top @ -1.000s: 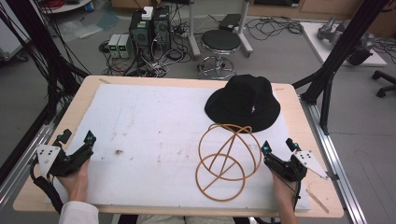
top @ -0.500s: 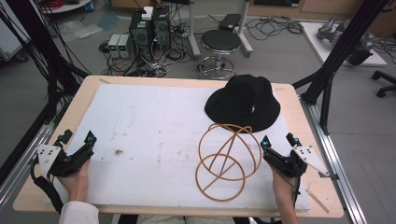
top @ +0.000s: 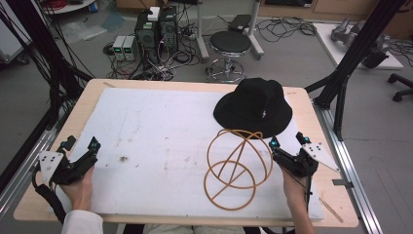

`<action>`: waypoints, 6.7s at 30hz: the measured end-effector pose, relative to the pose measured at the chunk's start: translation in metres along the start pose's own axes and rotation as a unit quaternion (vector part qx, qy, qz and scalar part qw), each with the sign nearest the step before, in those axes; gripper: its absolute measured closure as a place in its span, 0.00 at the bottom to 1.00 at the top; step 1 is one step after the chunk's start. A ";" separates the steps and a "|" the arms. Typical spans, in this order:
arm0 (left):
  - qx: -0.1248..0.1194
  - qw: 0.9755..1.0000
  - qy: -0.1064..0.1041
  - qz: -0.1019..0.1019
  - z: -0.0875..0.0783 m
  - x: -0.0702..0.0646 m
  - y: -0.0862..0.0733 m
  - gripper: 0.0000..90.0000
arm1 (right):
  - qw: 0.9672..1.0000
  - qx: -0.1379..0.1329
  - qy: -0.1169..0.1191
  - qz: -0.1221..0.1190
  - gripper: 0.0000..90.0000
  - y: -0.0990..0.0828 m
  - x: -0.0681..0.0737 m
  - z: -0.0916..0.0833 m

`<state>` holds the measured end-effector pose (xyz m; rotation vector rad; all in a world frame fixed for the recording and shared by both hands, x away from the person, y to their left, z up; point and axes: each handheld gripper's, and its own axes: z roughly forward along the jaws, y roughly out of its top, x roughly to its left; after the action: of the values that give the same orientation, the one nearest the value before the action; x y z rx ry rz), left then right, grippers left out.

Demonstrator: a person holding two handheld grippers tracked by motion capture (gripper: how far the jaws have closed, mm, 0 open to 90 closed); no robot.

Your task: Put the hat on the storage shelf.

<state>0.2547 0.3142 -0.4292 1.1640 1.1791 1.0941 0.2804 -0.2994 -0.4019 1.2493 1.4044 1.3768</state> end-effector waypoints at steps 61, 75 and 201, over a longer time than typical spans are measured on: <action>0.009 1.000 -0.009 0.020 0.003 0.000 -0.001 0.30 | 0.994 0.086 -0.046 -0.058 0.17 0.012 0.008 0.161; 0.012 1.000 -0.003 0.020 -0.001 0.003 -0.001 0.30 | 0.990 0.102 -0.083 -0.059 0.26 0.003 0.010 0.176; 0.008 1.000 -0.012 0.005 0.007 -0.002 -0.003 0.31 | 0.960 -0.160 0.212 0.082 0.96 0.155 0.026 0.023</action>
<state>0.2614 0.3112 -0.4318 1.1933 1.1669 1.0781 0.3154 -0.2808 -0.2485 0.9043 1.2986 1.9879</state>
